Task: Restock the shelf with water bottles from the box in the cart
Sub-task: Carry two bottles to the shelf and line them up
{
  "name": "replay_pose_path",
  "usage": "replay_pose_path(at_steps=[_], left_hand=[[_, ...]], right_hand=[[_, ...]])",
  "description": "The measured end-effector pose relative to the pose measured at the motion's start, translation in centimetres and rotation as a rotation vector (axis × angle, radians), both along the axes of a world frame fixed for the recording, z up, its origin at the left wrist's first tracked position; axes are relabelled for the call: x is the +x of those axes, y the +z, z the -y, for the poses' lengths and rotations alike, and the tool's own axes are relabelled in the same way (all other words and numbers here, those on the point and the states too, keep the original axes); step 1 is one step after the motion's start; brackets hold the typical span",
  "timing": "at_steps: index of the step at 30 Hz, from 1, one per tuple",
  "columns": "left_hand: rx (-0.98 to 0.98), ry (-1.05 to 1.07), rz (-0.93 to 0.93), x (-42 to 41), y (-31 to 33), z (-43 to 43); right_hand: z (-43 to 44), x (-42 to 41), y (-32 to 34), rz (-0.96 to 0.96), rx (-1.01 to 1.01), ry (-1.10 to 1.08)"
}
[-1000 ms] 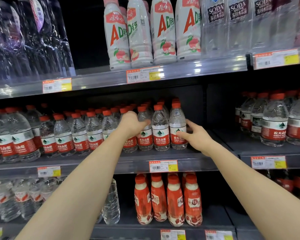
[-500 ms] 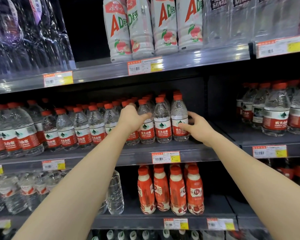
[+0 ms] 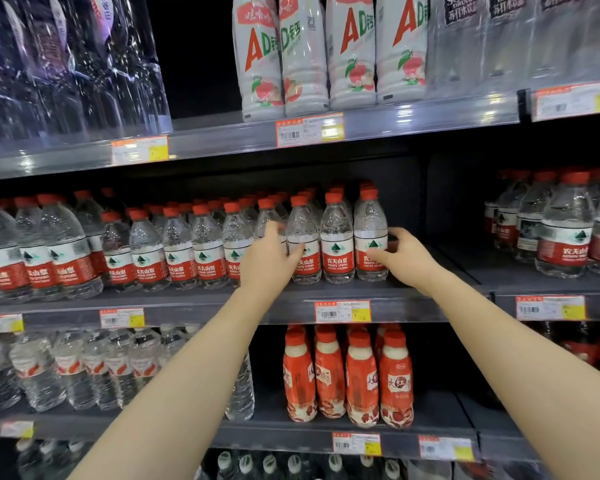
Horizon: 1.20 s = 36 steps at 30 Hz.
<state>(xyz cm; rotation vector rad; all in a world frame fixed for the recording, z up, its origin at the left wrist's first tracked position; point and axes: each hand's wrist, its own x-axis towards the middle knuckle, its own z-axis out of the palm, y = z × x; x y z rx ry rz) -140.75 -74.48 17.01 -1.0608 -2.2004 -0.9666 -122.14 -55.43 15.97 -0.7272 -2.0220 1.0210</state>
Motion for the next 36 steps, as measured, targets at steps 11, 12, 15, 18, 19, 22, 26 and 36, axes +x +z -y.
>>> replay_pose_path(at_steps=[11,12,15,18,19,22,26,36], left_hand=[[-0.133,0.345,-0.039,0.3,-2.5,2.8],[-0.137,0.348,0.024,0.1,-2.6,2.9],[-0.142,0.301,0.152,-0.5,-2.8,2.9],[-0.132,0.284,0.212,-0.7,-2.8,2.5],[-0.127,0.283,0.235,-0.7,-2.8,2.3],[-0.107,0.277,0.296,-0.8,-2.8,1.8],[-0.093,0.283,0.316,-0.9,-2.8,1.4],[-0.083,0.273,0.266,-0.9,-2.7,1.7]], right_hand=[[3.1,-0.8,0.1,0.072,0.083,-0.154],[3.4,-0.9,0.1,0.083,0.088,-0.169],[4.1,-0.9,-0.2,0.130,0.101,-0.164],[4.0,-0.7,-0.4,0.093,0.094,-0.172],[4.0,-0.5,-0.4,0.079,0.091,-0.177],[3.9,-0.2,-0.6,0.064,0.109,-0.190],[4.1,-0.3,-0.8,0.060,0.135,-0.234],[5.1,-0.5,-0.7,0.088,0.137,-0.281]])
